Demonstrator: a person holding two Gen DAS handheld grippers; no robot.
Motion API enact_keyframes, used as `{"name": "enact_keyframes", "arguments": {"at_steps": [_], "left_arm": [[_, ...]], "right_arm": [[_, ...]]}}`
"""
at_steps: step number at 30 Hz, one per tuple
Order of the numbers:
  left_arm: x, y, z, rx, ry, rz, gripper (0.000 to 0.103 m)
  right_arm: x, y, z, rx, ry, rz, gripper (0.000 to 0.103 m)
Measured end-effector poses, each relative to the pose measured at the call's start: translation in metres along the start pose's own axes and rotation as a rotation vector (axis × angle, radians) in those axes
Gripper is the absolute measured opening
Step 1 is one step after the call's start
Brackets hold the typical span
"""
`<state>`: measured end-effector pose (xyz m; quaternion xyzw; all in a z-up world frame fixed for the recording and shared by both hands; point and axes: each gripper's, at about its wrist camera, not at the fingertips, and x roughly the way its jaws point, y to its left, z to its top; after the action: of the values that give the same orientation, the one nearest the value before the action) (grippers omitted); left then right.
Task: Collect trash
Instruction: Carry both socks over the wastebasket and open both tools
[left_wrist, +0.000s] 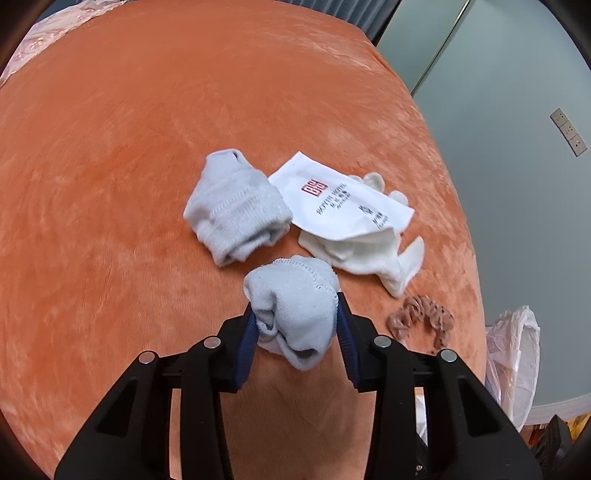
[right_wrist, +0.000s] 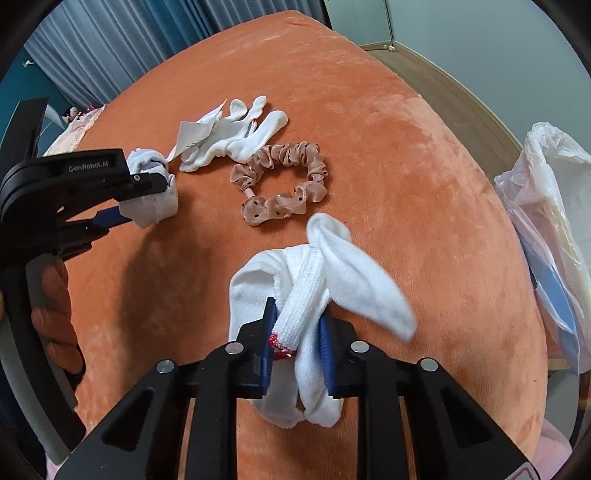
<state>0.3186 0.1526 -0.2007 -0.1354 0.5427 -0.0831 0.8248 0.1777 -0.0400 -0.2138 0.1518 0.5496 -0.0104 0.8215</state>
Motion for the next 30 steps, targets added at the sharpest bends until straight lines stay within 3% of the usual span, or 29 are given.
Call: {"name": "enact_keyframes", "arguments": {"at_steps": [9,30], "left_arm": [[-0.034,-0.018,-0.040,0.028,0.003,-0.021,0.038],[-0.108,-0.095,-0.106,0.161,-0.046,-0.071,0.038]], "right_arm": [[-0.029,-0.002,-0.013,0.009,-0.028,0.022,0.014],[-0.143,-0.056,-0.014,0.104,-0.252,0.033,0.014]]}}
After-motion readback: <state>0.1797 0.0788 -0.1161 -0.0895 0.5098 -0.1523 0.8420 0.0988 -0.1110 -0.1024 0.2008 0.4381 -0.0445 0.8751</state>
